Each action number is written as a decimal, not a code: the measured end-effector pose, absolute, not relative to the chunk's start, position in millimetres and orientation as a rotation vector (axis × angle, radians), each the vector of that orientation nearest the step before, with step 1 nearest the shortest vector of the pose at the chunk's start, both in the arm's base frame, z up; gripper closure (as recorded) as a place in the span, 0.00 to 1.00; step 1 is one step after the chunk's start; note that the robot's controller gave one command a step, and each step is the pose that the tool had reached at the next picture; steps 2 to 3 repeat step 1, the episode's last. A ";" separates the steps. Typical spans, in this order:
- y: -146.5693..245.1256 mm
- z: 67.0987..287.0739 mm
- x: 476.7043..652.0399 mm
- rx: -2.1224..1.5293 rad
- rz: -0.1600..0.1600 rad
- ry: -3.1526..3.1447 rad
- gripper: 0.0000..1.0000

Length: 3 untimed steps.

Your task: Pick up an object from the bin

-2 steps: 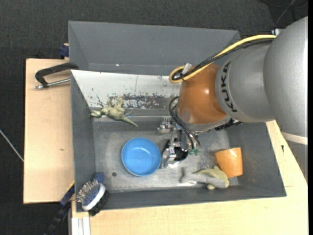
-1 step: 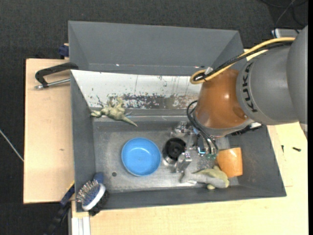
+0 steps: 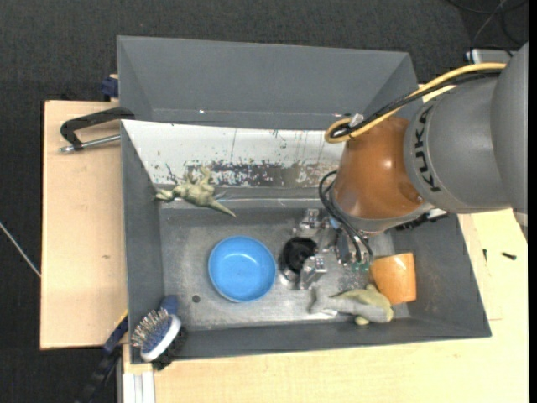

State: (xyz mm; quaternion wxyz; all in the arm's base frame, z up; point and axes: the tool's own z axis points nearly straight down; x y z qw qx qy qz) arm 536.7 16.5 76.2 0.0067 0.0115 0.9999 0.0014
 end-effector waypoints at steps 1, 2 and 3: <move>17.5 231.6 544.7 -0.096 0.001 3.125 1.00; 17.5 231.6 544.7 -0.096 0.001 3.125 1.00; 17.5 231.6 544.7 -0.096 0.001 3.125 1.00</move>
Offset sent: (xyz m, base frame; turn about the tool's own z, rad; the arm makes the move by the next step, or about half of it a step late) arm 0.0051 0.0001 0.1495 -0.0842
